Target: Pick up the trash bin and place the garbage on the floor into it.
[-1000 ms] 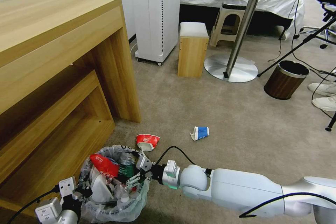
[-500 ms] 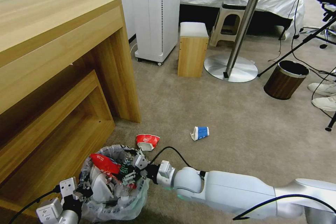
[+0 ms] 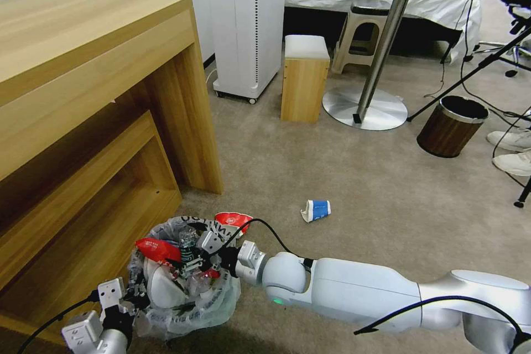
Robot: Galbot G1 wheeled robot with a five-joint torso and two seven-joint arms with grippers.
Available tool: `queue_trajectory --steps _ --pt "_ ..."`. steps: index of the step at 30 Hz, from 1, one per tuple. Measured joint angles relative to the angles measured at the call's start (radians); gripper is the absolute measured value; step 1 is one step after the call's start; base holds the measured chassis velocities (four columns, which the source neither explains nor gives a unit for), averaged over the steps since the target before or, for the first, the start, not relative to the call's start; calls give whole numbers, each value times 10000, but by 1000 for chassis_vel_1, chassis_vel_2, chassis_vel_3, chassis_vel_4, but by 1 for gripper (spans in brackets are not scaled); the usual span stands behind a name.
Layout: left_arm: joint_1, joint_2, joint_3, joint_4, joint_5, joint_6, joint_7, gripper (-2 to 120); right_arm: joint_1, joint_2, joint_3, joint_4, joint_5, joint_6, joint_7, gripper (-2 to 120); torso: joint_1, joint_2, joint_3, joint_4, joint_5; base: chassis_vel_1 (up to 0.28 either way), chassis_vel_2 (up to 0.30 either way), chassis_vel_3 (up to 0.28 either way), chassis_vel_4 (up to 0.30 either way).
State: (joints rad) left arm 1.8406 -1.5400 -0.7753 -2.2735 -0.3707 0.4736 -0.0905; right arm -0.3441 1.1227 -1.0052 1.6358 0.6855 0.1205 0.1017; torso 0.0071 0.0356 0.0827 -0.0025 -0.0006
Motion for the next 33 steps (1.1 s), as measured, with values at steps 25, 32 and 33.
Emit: queue_trajectory --steps 25,32,33 --pt "31 12 -90 35 -8 45 -25 1 -553 -111 1092 888 462 785 -794 100 0 0 0 0 0 0 0 0 0" --pt "109 52 -116 -39 -15 88 -42 1 -738 -315 2243 1407 966 597 -718 100 0 0 0 1 0 0 0 0 0" --pt "160 126 -159 -101 -92 164 -68 1 -856 -492 2839 1590 1191 462 -683 100 0 0 0 0 0 0 0 0 0"
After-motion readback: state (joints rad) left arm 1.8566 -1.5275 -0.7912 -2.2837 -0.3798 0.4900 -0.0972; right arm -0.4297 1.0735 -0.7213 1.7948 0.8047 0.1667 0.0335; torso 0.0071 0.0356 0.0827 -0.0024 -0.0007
